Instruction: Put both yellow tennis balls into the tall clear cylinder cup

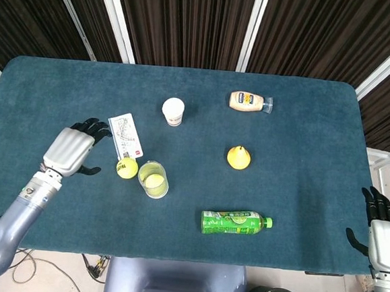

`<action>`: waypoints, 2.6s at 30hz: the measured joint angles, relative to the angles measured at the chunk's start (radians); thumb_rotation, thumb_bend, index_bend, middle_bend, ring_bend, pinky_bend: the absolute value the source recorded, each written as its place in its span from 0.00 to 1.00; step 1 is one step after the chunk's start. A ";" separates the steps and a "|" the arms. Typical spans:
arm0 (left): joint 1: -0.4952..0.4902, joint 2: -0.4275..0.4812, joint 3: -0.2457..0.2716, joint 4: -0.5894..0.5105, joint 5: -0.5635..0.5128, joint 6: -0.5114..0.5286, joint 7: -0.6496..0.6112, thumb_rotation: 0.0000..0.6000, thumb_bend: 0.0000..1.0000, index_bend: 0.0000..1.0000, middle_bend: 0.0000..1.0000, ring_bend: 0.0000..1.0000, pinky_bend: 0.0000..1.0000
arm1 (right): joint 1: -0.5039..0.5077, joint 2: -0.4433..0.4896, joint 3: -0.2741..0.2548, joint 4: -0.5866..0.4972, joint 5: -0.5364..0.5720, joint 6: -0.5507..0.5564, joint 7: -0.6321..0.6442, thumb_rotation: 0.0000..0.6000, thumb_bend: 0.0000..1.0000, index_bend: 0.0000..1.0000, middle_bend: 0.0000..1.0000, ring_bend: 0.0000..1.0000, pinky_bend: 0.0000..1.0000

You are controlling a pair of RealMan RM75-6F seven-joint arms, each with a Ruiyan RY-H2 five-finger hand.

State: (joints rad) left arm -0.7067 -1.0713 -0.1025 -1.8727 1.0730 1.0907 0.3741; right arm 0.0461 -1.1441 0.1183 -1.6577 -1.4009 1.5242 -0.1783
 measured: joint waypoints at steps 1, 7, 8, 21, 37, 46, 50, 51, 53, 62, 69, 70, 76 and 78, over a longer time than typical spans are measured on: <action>0.001 -0.008 0.004 0.027 0.004 -0.017 -0.021 1.00 0.00 0.27 0.17 0.09 0.28 | 0.001 -0.002 0.000 0.001 0.001 -0.002 -0.002 1.00 0.34 0.08 0.08 0.11 0.04; -0.003 -0.106 0.020 0.202 0.035 -0.109 -0.116 1.00 0.00 0.27 0.17 0.09 0.28 | -0.001 -0.003 0.003 0.003 0.003 0.005 -0.004 1.00 0.34 0.08 0.08 0.11 0.04; -0.006 -0.125 0.021 0.225 0.038 -0.122 -0.124 1.00 0.00 0.27 0.17 0.09 0.28 | -0.001 -0.003 0.004 0.003 0.003 0.006 -0.002 1.00 0.34 0.08 0.08 0.11 0.04; -0.059 -0.325 0.021 0.377 0.018 -0.203 -0.080 1.00 0.01 0.27 0.18 0.11 0.31 | -0.003 0.001 0.009 0.003 0.009 0.008 0.014 1.00 0.34 0.08 0.08 0.11 0.04; -0.103 -0.448 0.037 0.445 -0.044 -0.201 0.133 1.00 0.18 0.33 0.34 0.30 0.47 | -0.003 0.003 0.013 0.003 0.015 0.007 0.022 1.00 0.34 0.08 0.08 0.11 0.04; -0.113 -0.458 0.048 0.442 -0.114 -0.192 0.242 1.00 0.34 0.42 0.48 0.41 0.55 | -0.004 0.004 0.013 0.000 0.015 0.008 0.024 1.00 0.34 0.08 0.08 0.11 0.04; -0.115 -0.455 0.045 0.431 -0.120 -0.169 0.264 1.00 0.38 0.46 0.51 0.44 0.56 | -0.005 0.004 0.015 -0.001 0.014 0.013 0.024 1.00 0.34 0.08 0.08 0.11 0.04; -0.115 -0.449 0.041 0.421 -0.120 -0.162 0.265 1.00 0.39 0.46 0.51 0.44 0.57 | -0.006 0.004 0.015 -0.002 0.014 0.015 0.025 1.00 0.34 0.08 0.08 0.11 0.04; -0.115 -0.437 0.033 0.401 -0.117 -0.149 0.264 1.00 0.40 0.47 0.51 0.44 0.57 | -0.006 0.004 0.017 -0.002 0.015 0.017 0.027 1.00 0.34 0.08 0.08 0.11 0.04; -0.104 -0.301 -0.034 0.210 -0.061 -0.047 0.241 1.00 0.39 0.46 0.50 0.44 0.57 | -0.009 0.007 0.018 -0.007 0.016 0.021 0.031 1.00 0.34 0.08 0.08 0.11 0.04; -0.109 -0.187 -0.114 0.042 -0.046 0.020 0.247 1.00 0.38 0.46 0.50 0.44 0.57 | -0.009 0.006 0.022 -0.007 0.020 0.023 0.030 1.00 0.34 0.08 0.08 0.11 0.05; -0.111 -0.183 -0.122 0.027 -0.046 0.025 0.248 1.00 0.38 0.46 0.50 0.44 0.57 | -0.009 0.006 0.022 -0.006 0.022 0.022 0.032 1.00 0.34 0.08 0.08 0.11 0.05; -0.136 -0.179 -0.135 -0.043 -0.040 0.021 0.264 1.00 0.37 0.45 0.49 0.44 0.57 | -0.010 0.008 0.027 -0.007 0.024 0.027 0.036 1.00 0.34 0.08 0.08 0.11 0.05; -0.143 -0.187 -0.133 -0.059 -0.037 0.015 0.265 1.00 0.36 0.45 0.49 0.44 0.57 | -0.011 0.008 0.027 -0.007 0.023 0.029 0.038 1.00 0.34 0.08 0.08 0.11 0.05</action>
State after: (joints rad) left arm -0.8494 -1.2584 -0.2357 -1.9318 1.0362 1.1053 0.6391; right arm 0.0349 -1.1358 0.1456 -1.6643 -1.3779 1.5531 -0.1402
